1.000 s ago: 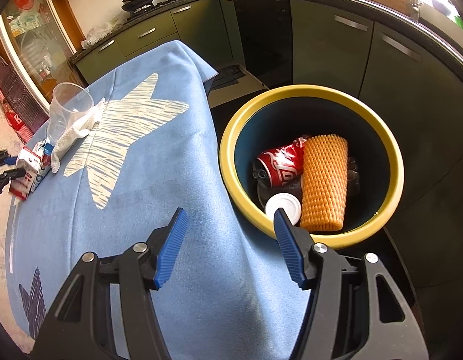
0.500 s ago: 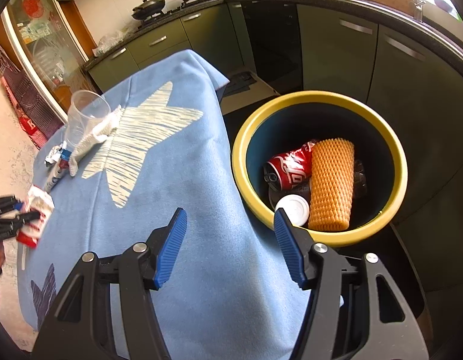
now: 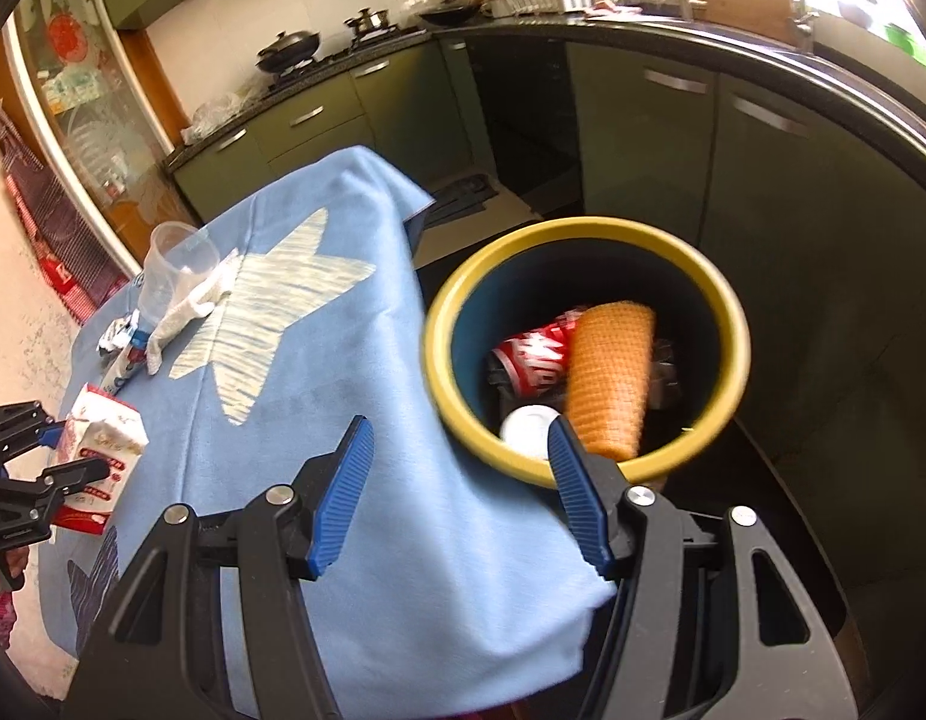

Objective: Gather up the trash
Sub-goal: 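Carry the milk carton over the bin and open the left gripper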

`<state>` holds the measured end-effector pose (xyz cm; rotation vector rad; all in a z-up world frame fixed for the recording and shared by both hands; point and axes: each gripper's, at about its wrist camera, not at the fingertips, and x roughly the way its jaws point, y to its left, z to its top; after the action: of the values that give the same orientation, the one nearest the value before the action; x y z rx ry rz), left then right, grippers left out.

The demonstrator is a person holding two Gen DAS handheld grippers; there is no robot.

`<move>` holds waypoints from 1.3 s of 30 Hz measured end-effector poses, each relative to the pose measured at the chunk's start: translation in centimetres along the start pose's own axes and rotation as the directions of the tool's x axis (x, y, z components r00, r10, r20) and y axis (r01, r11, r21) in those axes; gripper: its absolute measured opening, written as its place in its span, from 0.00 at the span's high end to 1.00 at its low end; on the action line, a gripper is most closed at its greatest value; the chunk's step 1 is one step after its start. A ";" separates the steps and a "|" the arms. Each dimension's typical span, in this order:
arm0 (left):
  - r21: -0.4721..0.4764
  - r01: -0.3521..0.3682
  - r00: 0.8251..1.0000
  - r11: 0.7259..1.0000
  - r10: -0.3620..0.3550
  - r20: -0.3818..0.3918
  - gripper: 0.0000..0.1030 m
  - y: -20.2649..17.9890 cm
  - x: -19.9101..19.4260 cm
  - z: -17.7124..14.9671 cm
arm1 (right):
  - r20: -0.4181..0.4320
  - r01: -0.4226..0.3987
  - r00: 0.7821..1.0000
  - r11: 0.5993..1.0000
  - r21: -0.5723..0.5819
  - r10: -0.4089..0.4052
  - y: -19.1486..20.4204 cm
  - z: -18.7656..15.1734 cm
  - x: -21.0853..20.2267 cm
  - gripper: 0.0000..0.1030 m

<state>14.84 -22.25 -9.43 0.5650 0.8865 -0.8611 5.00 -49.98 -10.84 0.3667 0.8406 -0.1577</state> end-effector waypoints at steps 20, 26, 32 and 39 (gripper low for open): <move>0.170 0.176 0.984 0.970 -0.177 -0.009 0.64 -12.2 10.5 18.9 | 0.043 0.060 0.996 0.962 0.268 -0.074 -13.2 -2.8 -2.4 0.44; 0.133 0.191 0.982 0.973 -0.189 -0.032 0.64 -13.5 15.7 23.1 | 0.033 0.062 0.997 0.950 0.307 -0.076 -14.6 -3.4 -2.1 0.44; 0.071 0.180 0.984 0.981 -0.180 -0.013 0.35 -12.5 16.7 23.7 | 0.034 0.055 0.997 0.947 0.317 -0.069 -14.7 -3.4 -2.0 0.43; -0.026 0.206 0.970 0.978 -0.201 0.137 0.14 -7.9 9.6 17.8 | 0.020 0.038 0.999 0.960 0.276 -0.045 -13.0 -2.7 -1.1 0.42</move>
<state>19.18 -43.53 -8.74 0.3802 0.8466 -1.0528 -1.21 -61.05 -14.99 0.6073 0.8021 -0.3200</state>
